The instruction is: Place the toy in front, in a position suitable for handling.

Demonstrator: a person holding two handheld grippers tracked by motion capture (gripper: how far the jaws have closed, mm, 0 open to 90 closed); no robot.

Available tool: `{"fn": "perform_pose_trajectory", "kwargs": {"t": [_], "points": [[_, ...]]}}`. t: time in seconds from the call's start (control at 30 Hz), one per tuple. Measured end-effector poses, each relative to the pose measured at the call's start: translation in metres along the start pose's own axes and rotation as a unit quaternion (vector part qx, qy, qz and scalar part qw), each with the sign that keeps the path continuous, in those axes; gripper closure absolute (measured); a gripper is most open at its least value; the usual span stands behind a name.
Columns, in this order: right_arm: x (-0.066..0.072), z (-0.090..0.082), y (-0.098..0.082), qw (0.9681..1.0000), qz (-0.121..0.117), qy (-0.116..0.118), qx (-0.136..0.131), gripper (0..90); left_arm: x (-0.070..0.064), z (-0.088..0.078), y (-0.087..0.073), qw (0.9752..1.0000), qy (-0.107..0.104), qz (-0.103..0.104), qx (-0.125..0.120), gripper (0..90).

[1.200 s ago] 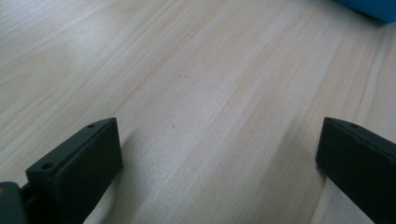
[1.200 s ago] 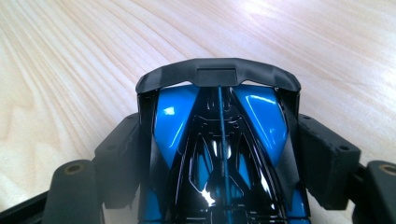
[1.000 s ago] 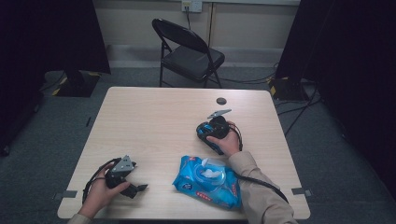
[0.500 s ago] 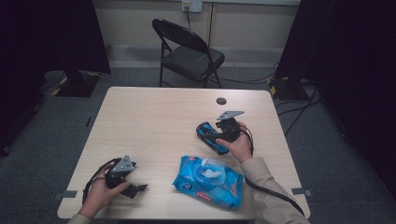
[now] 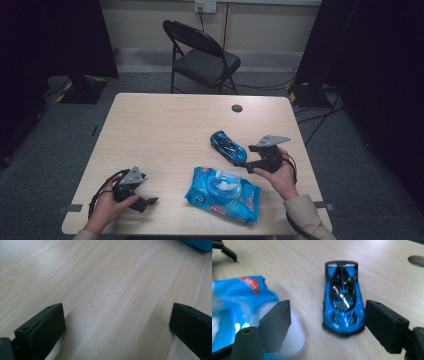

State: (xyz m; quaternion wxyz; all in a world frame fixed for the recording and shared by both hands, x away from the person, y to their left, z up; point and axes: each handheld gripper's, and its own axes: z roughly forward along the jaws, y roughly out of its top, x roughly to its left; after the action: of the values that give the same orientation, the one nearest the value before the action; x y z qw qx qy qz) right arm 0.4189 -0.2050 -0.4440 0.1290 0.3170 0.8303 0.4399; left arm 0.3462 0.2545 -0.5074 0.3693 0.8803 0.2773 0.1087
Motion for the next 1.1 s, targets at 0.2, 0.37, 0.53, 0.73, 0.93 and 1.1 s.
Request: {"fn": "perform_pose_trajectory", "kwargs": {"t": [0.2,0.37,0.53,0.73,0.93,1.1], "points": [[0.012,-0.020,-0.029,0.9998,0.015,0.014,0.000,21.5,-0.001,0.000,0.000,1.0000,0.002,-0.001,0.001,0.0],[0.019,-0.031,-0.041,0.9997,0.011,0.019,0.012,21.5,-0.002,0.000,0.001,0.9999,0.009,-0.007,-0.003,1.6],[0.027,-0.041,-0.049,0.9993,-0.007,0.030,0.022,21.8,-0.002,-0.003,0.005,0.9996,-0.001,-0.022,-0.018,17.1],[0.031,-0.055,-0.061,0.9986,-0.001,0.048,0.023,21.7,-0.006,0.000,0.006,0.9999,-0.008,-0.004,-0.007,16.1],[0.040,-0.059,-0.067,0.9977,-0.017,0.056,0.034,21.4,-0.012,-0.001,0.012,0.9997,-0.020,0.001,-0.016,17.0],[0.039,-0.053,-0.071,0.9971,-0.013,0.060,0.044,21.0,-0.026,0.001,0.026,0.9980,-0.049,0.021,-0.033,16.6]]}}
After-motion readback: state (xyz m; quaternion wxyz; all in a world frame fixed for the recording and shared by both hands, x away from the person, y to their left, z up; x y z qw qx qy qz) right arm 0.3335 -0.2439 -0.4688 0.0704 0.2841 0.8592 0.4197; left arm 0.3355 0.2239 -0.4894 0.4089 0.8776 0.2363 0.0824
